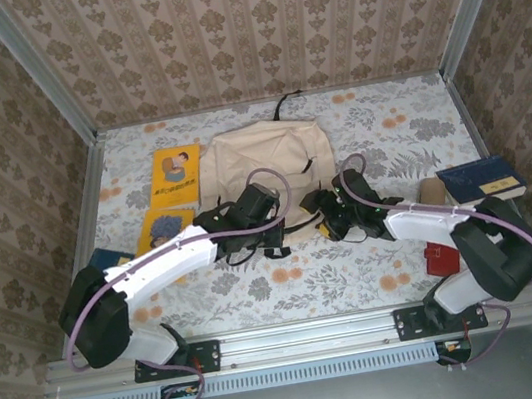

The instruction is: Pack books, pencil case, and school supplies into a backpack

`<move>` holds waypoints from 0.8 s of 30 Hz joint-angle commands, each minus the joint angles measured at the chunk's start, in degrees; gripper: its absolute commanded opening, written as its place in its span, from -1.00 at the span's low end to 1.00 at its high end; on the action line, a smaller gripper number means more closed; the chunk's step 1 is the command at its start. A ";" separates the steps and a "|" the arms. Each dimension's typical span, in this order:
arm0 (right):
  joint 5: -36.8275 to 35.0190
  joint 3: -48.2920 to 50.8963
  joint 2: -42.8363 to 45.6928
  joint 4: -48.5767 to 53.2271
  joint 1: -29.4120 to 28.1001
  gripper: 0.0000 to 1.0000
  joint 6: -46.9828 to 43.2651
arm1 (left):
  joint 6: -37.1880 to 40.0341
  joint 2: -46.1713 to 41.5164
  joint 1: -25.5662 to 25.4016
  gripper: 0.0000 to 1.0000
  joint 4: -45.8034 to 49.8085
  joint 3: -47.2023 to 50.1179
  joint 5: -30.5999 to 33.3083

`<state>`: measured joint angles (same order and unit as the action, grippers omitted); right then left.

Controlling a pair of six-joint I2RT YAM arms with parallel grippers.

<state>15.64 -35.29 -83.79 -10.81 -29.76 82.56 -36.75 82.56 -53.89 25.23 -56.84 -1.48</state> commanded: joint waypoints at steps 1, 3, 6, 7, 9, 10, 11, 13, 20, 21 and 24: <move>-2.28 -1.36 -3.24 -5.33 -0.97 0.31 4.95 | 2.94 0.47 0.95 -1.00 -0.80 -1.70 -2.21; -2.54 -1.53 -5.35 -8.24 -1.43 0.16 6.29 | 3.41 0.67 1.73 -1.00 -0.98 -1.86 -2.43; -3.01 -1.80 -7.87 -10.83 -1.68 -0.08 7.41 | 4.18 1.05 2.98 -1.00 0.44 -2.25 -1.72; -3.40 -1.80 -8.32 -10.78 -1.71 -0.18 7.52 | 4.46 1.22 3.73 -1.00 1.44 -2.55 -1.20; -4.36 -1.93 -8.58 -9.41 -1.63 -0.32 6.95 | 5.21 1.24 5.06 -1.00 3.35 -2.94 0.13; -5.04 -2.18 -8.60 -7.78 -1.55 -0.39 6.15 | 5.58 1.04 5.68 -1.00 4.06 -2.89 1.39; -5.54 -2.52 -8.58 -6.10 -1.45 -0.47 5.18 | 6.00 0.81 6.21 -1.00 4.44 -2.66 2.28; -6.05 -3.23 -8.63 -2.60 -0.80 -0.57 2.53 | 6.55 0.42 7.40 -1.00 5.48 -2.19 4.21; -3.06 -3.91 -8.94 4.34 3.46 -0.68 -5.82 | 6.61 -0.66 12.39 -1.00 6.87 -0.25 8.88; -2.62 -3.80 -8.81 4.96 4.22 -0.68 -7.06 | 6.52 -0.71 13.10 -1.00 6.73 -0.02 8.62; -2.15 -3.87 -8.12 6.78 6.58 -0.68 -10.92 | 7.10 -0.44 14.03 -1.00 6.04 0.08 7.42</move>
<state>14.06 -38.61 -91.79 -10.04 -25.41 77.10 -31.35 83.42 -40.84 29.50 -57.49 4.19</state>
